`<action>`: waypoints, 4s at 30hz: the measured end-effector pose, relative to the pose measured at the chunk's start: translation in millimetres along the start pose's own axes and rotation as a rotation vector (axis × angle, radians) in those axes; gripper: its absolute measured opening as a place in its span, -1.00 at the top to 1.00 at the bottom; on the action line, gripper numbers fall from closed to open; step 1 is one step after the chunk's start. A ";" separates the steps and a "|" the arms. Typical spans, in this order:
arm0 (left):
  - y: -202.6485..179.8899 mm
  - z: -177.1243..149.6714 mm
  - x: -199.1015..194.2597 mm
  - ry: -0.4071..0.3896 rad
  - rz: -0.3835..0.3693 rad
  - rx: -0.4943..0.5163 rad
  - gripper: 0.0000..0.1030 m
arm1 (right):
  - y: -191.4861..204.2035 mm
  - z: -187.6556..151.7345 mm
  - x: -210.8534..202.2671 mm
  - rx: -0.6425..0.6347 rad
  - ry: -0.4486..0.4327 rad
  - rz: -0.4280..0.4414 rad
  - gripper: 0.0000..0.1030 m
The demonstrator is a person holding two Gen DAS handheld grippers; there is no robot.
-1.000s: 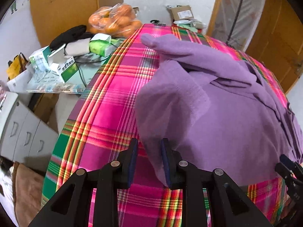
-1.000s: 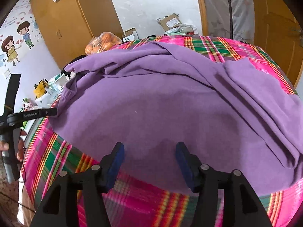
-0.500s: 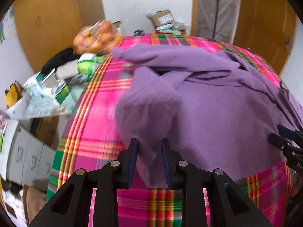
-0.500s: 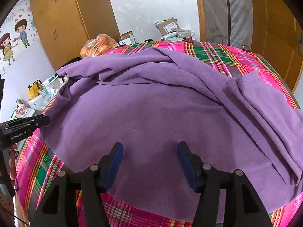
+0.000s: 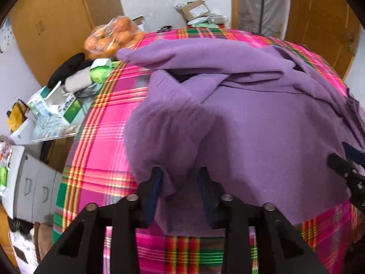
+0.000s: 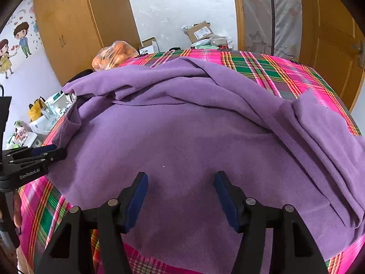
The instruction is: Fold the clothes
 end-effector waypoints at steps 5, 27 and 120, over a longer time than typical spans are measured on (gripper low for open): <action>0.6 4.7 -0.3 -0.019 -0.033 -0.026 0.25 | -4.2 -0.7 -1.1 0.011 -0.005 0.026 -0.21; 47.3 13.3 -13.1 -0.076 -0.050 -0.267 0.88 | -26.9 -3.4 -9.7 0.072 -0.035 0.061 0.92; 16.2 137.4 13.4 0.145 -0.450 -0.021 0.54 | 166.3 -30.4 37.1 -0.521 0.082 0.294 0.01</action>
Point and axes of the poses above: each gripper's, at about its wrist camera, not at the fingertips, and x roughly the way its jaws point, y to its left, z to its top, the point moved 1 cm from there along x, roughly the way its jaws point, and after that the axes turned 15 degrees about y, right-handed, at the moved point
